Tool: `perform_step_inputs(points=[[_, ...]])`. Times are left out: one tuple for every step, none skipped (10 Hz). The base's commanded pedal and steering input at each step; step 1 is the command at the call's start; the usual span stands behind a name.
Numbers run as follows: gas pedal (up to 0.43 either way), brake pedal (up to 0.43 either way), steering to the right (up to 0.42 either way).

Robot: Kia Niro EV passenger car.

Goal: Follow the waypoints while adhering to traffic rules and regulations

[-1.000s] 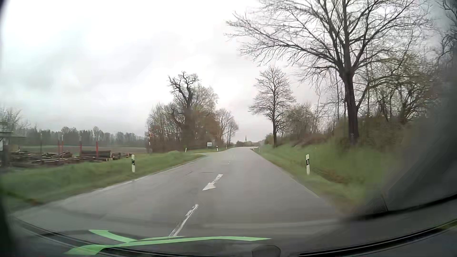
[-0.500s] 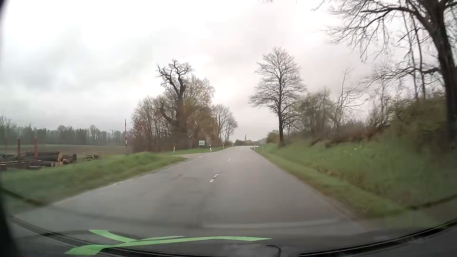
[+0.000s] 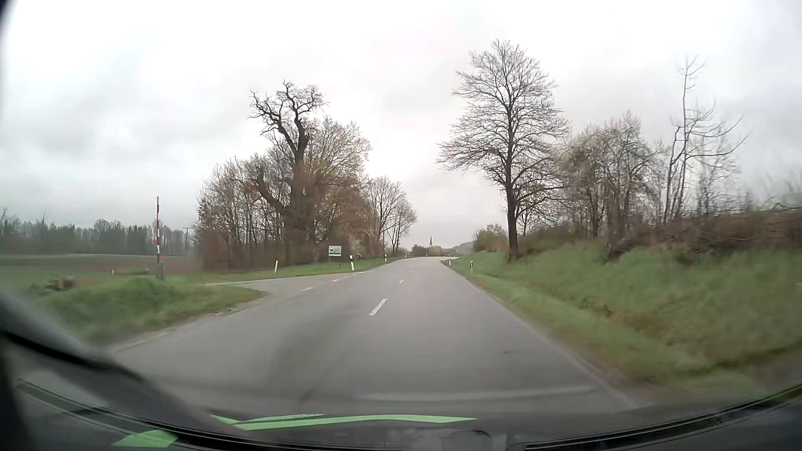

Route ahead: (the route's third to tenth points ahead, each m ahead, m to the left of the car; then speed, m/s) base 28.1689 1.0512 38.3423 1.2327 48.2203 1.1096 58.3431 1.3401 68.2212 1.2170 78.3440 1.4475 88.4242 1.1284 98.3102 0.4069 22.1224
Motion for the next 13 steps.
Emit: perform_step_inputs(points=[[0.150,0.000,0.004],[0.098,0.000,0.003],[0.087,0.000,0.003],[0.087,0.000,0.001],[0.098,0.000,0.000],[0.110,0.000,0.000],[0.118,0.000,0.000],[0.118,0.000,0.000],[0.087,0.000,0.000],[0.028,0.000,0.000],[0.008,0.000,0.000],[0.008,0.000,-0.001],[0.020,0.000,-0.002]])
